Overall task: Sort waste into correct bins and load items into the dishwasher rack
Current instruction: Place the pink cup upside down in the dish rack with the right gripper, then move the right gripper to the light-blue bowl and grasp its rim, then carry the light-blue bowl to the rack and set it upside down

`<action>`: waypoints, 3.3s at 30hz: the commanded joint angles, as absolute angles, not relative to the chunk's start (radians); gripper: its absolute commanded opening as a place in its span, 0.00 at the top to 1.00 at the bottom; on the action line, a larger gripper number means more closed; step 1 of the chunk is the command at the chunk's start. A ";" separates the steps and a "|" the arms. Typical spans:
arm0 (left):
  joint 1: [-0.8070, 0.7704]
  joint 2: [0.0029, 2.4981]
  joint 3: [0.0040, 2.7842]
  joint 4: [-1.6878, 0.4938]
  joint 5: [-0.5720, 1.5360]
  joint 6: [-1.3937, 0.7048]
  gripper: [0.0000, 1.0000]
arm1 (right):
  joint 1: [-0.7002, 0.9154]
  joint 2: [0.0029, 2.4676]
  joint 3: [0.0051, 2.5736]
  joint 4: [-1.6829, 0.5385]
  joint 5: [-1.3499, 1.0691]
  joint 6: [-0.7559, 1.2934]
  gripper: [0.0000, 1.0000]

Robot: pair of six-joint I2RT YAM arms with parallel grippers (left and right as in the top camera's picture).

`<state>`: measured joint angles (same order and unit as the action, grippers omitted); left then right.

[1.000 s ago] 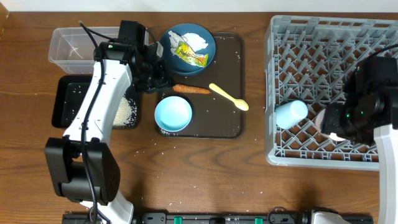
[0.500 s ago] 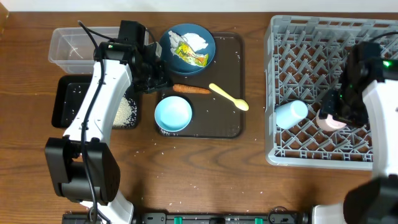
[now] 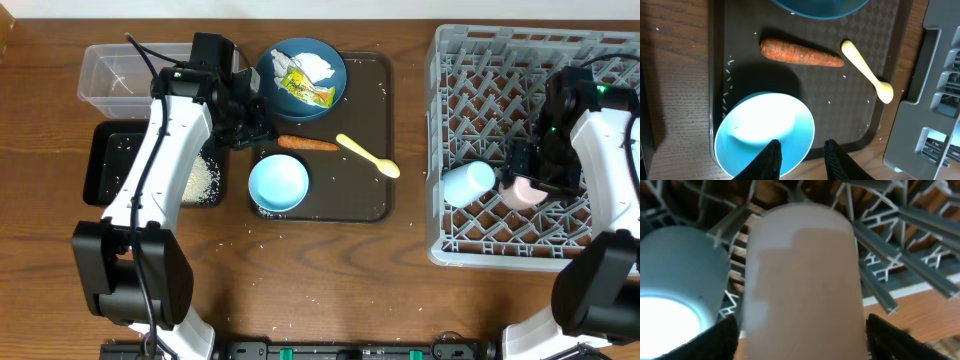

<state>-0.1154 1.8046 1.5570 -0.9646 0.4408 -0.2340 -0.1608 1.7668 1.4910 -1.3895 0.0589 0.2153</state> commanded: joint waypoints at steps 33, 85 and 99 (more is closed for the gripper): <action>-0.312 1.810 1.554 -1.011 0.089 -0.343 0.64 | 0.157 1.693 1.817 -1.209 -0.256 0.114 0.01; 0.083 1.810 1.540 -1.084 0.006 -0.622 0.54 | 0.558 1.974 1.799 -0.949 0.078 0.433 0.99; 0.083 1.810 1.540 -1.072 0.006 -0.622 0.53 | 0.237 1.819 1.790 -0.793 1.035 0.438 0.99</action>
<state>0.0784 1.8046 1.5467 -1.0729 0.0223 -0.6250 0.2710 1.7294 1.8118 -0.8169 0.7563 0.4442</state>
